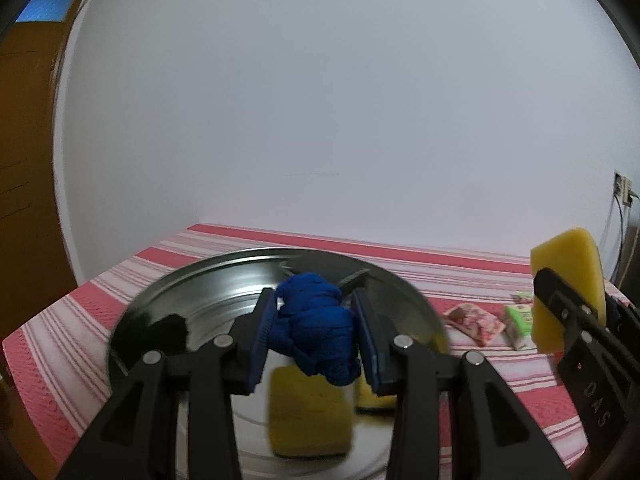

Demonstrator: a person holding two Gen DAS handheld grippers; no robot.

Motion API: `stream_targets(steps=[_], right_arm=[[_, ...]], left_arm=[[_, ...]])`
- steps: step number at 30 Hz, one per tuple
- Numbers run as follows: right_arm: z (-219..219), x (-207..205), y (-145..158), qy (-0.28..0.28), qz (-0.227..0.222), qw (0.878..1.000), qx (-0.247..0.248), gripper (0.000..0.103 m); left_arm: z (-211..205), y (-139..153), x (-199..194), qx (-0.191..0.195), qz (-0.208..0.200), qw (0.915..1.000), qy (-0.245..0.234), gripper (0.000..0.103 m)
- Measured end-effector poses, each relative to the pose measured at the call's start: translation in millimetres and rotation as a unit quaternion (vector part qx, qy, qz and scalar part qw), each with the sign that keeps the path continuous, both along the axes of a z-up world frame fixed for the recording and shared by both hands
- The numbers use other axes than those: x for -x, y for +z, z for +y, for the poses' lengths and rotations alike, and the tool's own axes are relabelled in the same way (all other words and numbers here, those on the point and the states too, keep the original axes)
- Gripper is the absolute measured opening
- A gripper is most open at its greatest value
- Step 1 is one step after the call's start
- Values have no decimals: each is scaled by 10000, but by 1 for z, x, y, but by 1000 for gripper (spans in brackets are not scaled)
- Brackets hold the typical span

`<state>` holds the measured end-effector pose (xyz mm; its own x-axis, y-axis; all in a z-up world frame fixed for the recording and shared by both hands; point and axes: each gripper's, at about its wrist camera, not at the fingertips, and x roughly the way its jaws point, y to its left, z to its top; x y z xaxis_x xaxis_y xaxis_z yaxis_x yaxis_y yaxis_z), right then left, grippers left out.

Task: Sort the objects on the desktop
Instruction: 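Carry the blue toy and yellow sponge over the silver tin with both tools, then open left tool to drop the blue toy while right tool releases the sponge into the tin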

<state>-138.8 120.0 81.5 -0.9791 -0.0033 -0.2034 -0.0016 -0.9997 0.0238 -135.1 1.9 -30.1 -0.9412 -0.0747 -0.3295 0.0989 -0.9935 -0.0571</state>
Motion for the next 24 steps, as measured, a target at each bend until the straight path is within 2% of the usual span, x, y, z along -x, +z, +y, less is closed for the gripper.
stream_targets(steps=[13, 22, 24], right_arm=[[-51, 22, 0, 554, 84, 9983, -126, 37], [-69, 38, -2, 548, 133, 9977, -375, 37], [-70, 41, -2, 561, 133, 9976, -376, 37]], left_arm=[[-40, 3, 3, -26, -149, 9979, 631, 38], [-61, 1, 10, 59, -283, 9937, 1081, 38], [-63, 1, 11, 186, -286, 9925, 1176, 38]])
